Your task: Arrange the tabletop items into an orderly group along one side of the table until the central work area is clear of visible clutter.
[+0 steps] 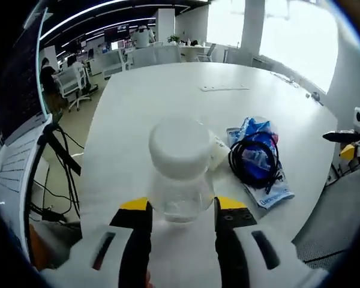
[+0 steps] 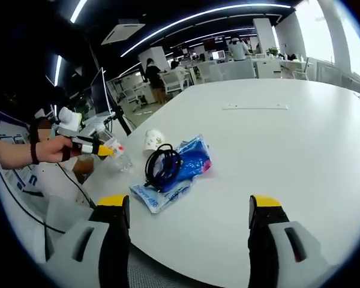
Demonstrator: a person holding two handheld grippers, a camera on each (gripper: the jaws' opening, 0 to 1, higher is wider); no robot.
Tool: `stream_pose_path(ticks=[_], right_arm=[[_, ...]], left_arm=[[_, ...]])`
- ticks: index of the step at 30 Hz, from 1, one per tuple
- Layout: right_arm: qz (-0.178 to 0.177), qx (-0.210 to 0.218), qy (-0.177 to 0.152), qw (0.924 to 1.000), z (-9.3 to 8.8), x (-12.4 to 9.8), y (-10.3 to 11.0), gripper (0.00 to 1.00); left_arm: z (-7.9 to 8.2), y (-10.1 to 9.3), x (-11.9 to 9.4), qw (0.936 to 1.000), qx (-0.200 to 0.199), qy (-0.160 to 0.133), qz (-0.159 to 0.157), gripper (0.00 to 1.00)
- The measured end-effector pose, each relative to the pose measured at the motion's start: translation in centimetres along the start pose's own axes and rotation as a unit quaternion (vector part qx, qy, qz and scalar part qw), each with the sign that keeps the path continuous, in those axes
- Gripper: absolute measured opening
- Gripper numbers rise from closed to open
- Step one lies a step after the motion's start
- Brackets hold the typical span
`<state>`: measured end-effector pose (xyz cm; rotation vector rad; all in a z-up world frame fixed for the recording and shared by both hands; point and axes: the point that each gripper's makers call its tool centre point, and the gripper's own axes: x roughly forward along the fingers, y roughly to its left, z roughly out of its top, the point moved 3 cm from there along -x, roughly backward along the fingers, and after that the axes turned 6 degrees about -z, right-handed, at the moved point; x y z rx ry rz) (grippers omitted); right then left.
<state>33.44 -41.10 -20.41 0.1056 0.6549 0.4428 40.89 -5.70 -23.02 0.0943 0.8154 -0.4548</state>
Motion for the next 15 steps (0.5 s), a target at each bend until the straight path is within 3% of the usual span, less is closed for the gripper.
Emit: stream_pose_path(ticks=[2, 4, 9, 15], right_arm=[[0.000, 0.000, 0.000, 1.0000, 0.05, -0.05, 0.00, 0.81], [0.000, -0.001, 0.000, 1.0000, 0.10, -0.07, -0.11, 0.81], [-0.002, -0.002, -0.001, 1.0000, 0.20, -0.17, -0.32, 0.82], [0.000, -0.009, 0.005, 0.9999, 0.35, -0.19, -0.17, 0.82]], left_arm=[[-0.11, 0.16, -0.01, 0.9999, 0.015, 0.006, 0.000, 0.39], [-0.17, 0.27, -0.01, 0.9983, 0.057, 0.014, -0.003, 0.40], [0.06, 0.51, 0.02, 0.9975, 0.063, 0.004, -0.031, 0.45], [0.35, 0.49, 0.19, 0.9964, 0.068, -0.002, -0.051, 0.36]])
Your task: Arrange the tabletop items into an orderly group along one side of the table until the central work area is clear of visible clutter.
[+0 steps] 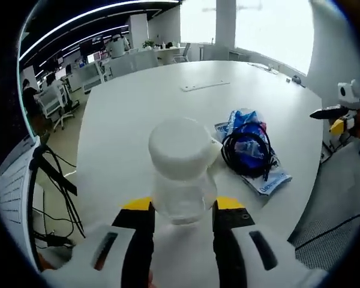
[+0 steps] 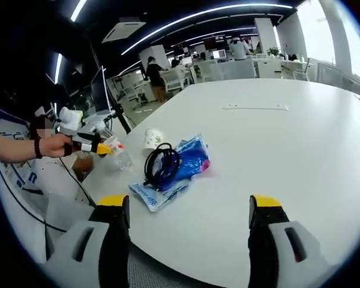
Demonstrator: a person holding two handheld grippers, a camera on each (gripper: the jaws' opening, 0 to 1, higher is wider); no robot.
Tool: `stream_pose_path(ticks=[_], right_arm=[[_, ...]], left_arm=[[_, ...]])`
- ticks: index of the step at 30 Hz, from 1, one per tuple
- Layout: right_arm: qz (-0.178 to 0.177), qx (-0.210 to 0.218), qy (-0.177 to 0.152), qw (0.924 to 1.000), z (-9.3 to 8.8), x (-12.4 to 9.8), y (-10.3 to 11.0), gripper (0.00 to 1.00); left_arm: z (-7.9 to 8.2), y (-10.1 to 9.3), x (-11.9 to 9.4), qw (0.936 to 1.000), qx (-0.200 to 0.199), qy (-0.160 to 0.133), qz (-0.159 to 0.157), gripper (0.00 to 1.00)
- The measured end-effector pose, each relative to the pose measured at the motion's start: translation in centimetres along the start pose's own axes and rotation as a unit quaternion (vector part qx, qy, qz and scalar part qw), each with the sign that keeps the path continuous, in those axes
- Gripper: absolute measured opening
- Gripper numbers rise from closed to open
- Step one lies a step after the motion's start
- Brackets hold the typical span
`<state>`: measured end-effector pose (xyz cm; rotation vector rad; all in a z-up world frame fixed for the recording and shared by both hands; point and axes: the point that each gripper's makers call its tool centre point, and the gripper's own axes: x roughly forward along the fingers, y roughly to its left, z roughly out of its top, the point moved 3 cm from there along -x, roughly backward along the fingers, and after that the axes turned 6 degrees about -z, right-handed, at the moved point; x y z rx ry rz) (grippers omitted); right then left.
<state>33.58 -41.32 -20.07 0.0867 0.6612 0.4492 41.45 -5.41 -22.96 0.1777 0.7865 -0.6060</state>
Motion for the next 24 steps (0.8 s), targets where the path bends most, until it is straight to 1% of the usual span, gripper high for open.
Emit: stream_pose_path(ticks=[2, 7, 14, 24], right_arm=[[0.000, -0.001, 0.000, 1.0000, 0.1, 0.0, 0.0, 0.82], [-0.002, -0.004, 0.001, 1.0000, 0.2, 0.0, 0.1, 0.81], [0.005, -0.009, 0.009, 0.9999, 0.1, 0.3, 0.4, 0.81], [0.010, -0.014, 0.011, 0.9998, 0.3, 0.6, 0.6, 0.81]], left_arm=[[0.0, 0.0, 0.0, 1.0000, -0.002, 0.000, 0.002, 0.36], [0.0, 0.0, 0.2, 0.9995, -0.021, -0.012, 0.022, 0.36], [0.2, -0.2, 0.4, 0.9973, -0.050, -0.019, 0.049, 0.35], [0.8, 0.4, 1.1, 0.9934, -0.081, -0.019, 0.079, 0.35]])
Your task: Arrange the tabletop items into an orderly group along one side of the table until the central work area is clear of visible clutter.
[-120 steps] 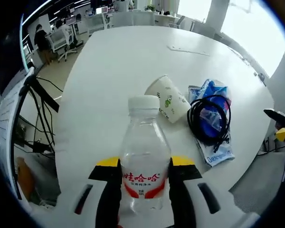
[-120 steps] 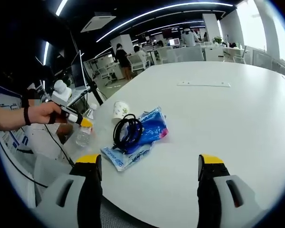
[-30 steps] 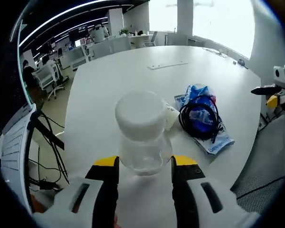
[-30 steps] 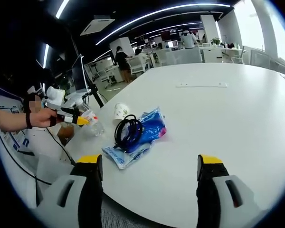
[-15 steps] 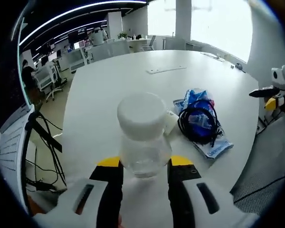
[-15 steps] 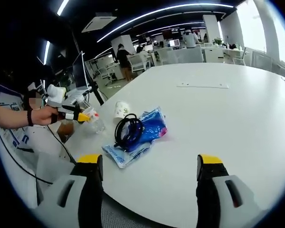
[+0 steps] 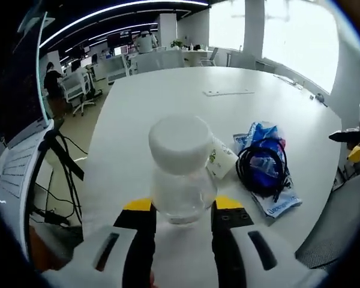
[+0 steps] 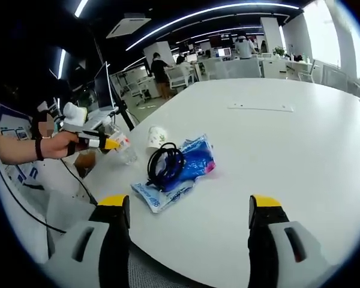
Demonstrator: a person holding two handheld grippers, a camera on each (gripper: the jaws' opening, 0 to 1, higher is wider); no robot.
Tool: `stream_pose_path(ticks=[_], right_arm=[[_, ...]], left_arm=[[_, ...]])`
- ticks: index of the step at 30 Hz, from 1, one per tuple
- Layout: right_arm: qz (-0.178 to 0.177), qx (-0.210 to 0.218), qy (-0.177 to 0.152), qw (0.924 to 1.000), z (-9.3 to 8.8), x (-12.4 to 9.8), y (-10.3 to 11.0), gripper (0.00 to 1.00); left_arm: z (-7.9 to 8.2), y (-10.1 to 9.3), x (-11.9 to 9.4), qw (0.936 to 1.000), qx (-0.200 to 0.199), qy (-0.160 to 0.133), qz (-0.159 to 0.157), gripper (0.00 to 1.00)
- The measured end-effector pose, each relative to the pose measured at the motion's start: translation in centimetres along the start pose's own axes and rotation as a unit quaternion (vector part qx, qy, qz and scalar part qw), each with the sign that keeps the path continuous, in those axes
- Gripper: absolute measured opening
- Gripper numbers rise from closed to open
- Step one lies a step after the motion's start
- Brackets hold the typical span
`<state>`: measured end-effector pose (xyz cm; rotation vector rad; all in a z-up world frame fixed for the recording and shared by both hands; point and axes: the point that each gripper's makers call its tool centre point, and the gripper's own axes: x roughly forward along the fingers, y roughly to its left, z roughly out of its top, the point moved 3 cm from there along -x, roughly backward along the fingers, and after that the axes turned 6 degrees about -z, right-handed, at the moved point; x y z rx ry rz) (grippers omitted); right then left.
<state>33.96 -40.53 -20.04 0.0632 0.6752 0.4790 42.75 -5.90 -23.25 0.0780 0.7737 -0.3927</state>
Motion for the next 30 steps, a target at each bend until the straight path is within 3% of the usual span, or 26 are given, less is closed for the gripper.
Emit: stream_pose_path(ticks=[30], right_arm=[[-0.010, 0.012, 0.005, 0.9999, -1.2, -0.4, -0.7, 0.80]], left_arm=[[2.9, 1.0, 3.0, 0.9968, -0.052, 0.009, 0.061, 0.34]])
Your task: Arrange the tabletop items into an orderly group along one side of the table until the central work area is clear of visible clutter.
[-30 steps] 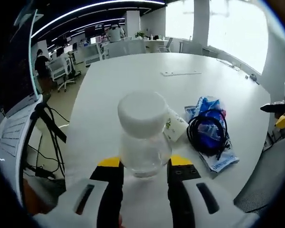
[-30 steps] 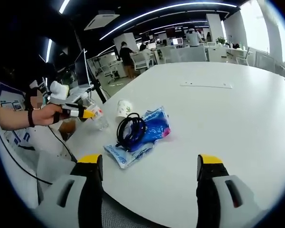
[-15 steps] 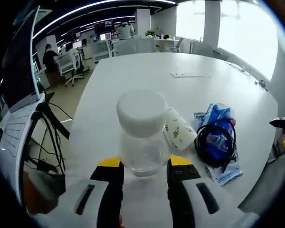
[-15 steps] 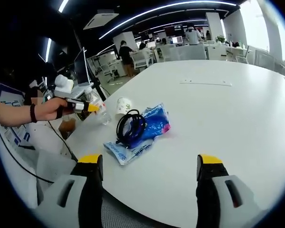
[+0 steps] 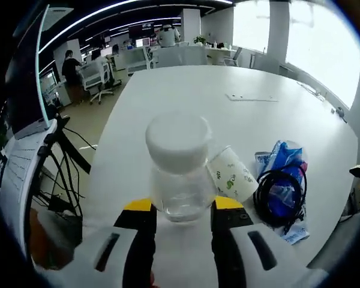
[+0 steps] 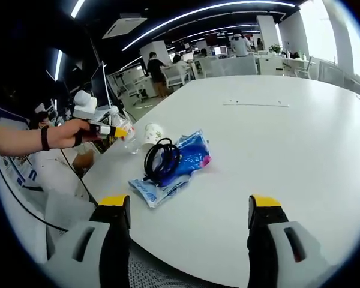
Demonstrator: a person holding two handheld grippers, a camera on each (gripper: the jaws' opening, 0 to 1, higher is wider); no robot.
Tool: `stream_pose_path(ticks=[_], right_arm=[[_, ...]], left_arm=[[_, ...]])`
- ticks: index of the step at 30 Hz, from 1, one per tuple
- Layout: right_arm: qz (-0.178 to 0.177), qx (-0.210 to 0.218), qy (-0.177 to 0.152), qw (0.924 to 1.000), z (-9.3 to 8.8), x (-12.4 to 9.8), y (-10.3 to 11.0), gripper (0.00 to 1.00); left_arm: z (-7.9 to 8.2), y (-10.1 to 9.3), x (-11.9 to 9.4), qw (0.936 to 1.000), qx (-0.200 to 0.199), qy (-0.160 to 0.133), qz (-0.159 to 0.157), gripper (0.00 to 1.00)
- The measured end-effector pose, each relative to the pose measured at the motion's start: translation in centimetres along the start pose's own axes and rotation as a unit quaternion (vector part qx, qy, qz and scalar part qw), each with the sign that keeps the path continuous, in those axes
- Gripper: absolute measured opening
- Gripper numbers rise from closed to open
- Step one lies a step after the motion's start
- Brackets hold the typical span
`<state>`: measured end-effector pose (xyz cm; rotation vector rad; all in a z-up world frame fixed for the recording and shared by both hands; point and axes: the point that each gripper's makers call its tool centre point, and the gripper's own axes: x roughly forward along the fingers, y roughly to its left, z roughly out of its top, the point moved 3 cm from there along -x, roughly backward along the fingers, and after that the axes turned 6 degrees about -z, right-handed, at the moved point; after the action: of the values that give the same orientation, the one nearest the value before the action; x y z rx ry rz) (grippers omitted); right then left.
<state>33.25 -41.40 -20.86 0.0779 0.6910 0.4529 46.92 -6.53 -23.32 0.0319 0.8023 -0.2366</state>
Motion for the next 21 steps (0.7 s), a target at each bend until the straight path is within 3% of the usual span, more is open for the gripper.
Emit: stream_pose_path(ticks=[21], right_arm=[[0.003, 0.003, -0.003, 1.0000, 0.13, 0.16, 0.20, 0.80]], left_arm=[[0.40, -0.16, 0.49, 0.9991, -0.035, 0.011, 0.024, 0.34]])
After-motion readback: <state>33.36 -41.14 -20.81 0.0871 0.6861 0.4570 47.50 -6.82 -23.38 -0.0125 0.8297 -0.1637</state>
